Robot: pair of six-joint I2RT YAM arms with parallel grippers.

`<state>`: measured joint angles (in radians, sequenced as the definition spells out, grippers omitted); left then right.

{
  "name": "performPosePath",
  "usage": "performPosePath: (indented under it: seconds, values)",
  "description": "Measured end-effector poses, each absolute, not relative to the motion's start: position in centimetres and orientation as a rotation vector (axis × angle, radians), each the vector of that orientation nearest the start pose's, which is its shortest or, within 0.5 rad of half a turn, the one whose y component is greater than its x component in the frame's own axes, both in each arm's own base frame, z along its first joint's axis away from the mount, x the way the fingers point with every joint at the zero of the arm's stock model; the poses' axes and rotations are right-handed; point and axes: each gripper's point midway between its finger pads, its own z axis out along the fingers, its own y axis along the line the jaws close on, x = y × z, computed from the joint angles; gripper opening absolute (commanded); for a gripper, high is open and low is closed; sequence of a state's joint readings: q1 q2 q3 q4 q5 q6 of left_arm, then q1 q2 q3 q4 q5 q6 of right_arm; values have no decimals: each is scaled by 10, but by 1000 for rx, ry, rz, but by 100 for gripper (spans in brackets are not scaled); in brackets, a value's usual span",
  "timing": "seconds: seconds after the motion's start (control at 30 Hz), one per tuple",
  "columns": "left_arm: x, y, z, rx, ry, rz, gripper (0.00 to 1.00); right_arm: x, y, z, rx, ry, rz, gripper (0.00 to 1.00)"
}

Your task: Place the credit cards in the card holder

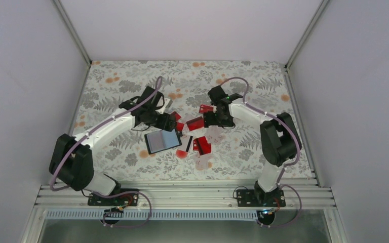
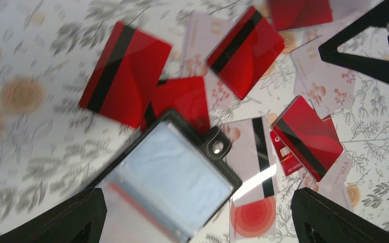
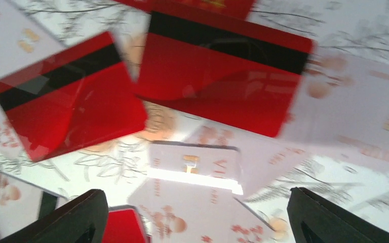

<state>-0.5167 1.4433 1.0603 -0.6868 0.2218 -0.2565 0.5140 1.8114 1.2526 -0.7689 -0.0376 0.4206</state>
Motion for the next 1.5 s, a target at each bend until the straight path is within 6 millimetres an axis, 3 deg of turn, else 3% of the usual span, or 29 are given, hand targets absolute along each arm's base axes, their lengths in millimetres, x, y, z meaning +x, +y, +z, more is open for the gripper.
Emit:
performPosePath:
  seconds: [0.13,0.3,0.4,0.57,0.73,0.87,1.1,1.5]
  values:
    - [301,-233,132,631,2576,-533,92,327,163,60,-9,2923,152,94]
    - [339,-277,142,841,2442,-514,90,325,116,79,162,2871,119,95]
    - [355,-297,135,949,2388,-488,87,321,96,84,236,2851,105,95]
    - [354,-343,115,1238,2269,-486,86,306,76,90,346,2833,129,95]
    - [351,-386,99,1512,2097,-522,85,294,78,94,386,2833,218,95]
    - [362,-405,80,1640,2009,-501,84,282,83,89,386,2865,270,95]
    - [368,-409,27,1782,2010,-475,84,263,85,89,382,2889,318,95]
    - [381,-418,23,1828,1937,-471,81,249,92,87,375,2917,394,95]
